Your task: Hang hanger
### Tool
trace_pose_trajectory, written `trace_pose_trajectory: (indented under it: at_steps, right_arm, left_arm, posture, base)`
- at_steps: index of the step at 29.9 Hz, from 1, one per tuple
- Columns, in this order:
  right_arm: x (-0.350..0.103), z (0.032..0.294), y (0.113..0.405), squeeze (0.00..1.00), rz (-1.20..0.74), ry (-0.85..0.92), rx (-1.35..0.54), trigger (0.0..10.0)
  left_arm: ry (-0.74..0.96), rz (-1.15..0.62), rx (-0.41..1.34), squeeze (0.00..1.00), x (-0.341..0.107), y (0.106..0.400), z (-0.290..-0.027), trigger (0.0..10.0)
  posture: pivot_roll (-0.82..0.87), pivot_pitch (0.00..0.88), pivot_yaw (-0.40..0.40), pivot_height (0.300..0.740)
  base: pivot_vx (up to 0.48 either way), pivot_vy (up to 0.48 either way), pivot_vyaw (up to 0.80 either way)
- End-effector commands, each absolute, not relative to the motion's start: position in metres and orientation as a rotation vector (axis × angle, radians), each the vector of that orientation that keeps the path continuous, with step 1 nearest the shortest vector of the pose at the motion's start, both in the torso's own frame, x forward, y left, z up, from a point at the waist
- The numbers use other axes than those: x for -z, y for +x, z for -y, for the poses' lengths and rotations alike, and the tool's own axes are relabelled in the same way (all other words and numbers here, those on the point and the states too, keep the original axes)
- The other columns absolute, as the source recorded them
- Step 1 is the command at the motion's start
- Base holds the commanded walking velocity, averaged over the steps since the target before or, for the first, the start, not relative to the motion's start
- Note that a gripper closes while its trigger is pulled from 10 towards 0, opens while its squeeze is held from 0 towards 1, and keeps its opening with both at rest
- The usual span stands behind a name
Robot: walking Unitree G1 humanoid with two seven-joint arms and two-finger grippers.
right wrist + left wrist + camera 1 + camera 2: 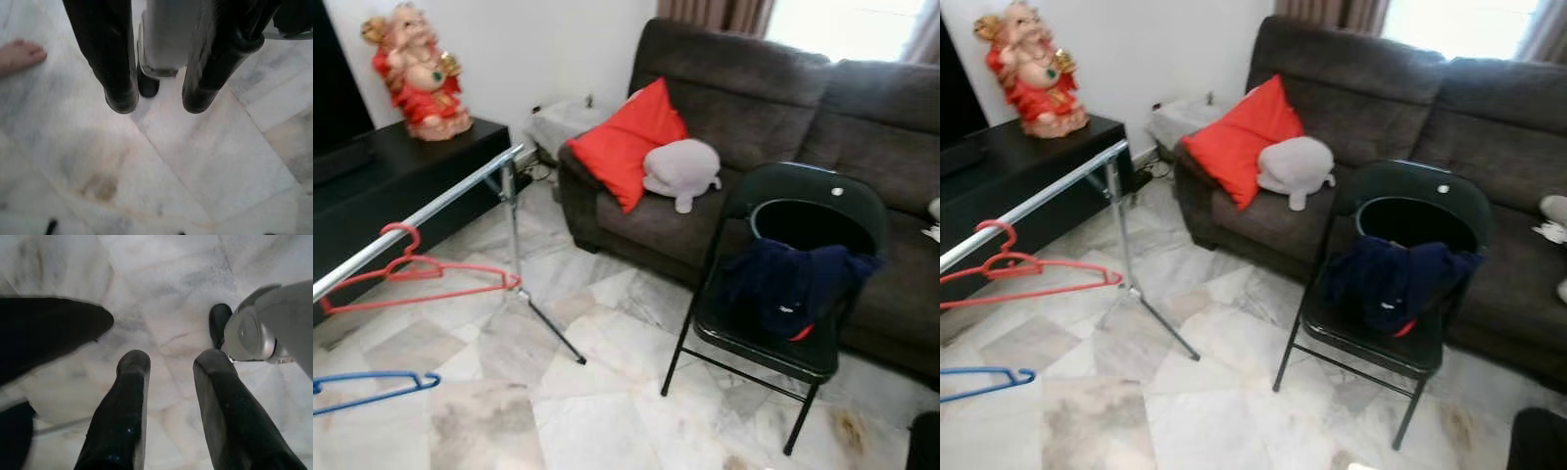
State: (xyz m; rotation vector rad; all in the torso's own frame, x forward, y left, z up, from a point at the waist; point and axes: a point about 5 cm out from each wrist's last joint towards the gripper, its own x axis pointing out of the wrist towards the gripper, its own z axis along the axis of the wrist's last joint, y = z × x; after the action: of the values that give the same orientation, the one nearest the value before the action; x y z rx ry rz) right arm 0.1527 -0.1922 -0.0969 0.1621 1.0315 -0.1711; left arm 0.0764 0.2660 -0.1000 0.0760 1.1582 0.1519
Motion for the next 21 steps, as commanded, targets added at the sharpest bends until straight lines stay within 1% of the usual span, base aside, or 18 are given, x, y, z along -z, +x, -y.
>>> trace_pose_trajectory:
  at_steps: [1,8,9,21]
  right_arm:
    - [0.097,0.196,0.1515,0.0,-1.037,0.155,0.18,10.0]
    - [0.0974,0.1964,0.15,0.0,-1.038,0.151,0.177,10.0]
    - [0.0974,0.1964,0.1499,0.0,-1.033,0.156,0.18,10.0]
    - [0.0965,0.196,0.1516,0.0,-1.015,0.168,0.187,10.0]
  left_arm:
    - [0.081,-1.158,-0.146,0.0,0.1,0.0756,-0.2663,10.0]
    - [0.09,-1.158,-0.121,0.0,0.1002,0.0753,-0.265,10.0]
    - [0.096,-1.162,-0.114,0.0,0.1003,0.0752,-0.2649,10.0]
    - [0.093,-1.161,-0.109,0.0,0.1002,0.076,-0.2648,10.0]
  posture:
    - [0.12,0.0,0.027,0.74]
    - [0.11,0.0,0.029,0.74]
    - [0.11,0.0,0.029,0.74]
    - [0.12,0.0,0.027,0.74]
  base:
    - [0.0,0.0,-0.73]
    - [0.0,0.0,-0.73]
    - [0.251,0.0,-0.71]
    - [0.349,0.0,0.0]
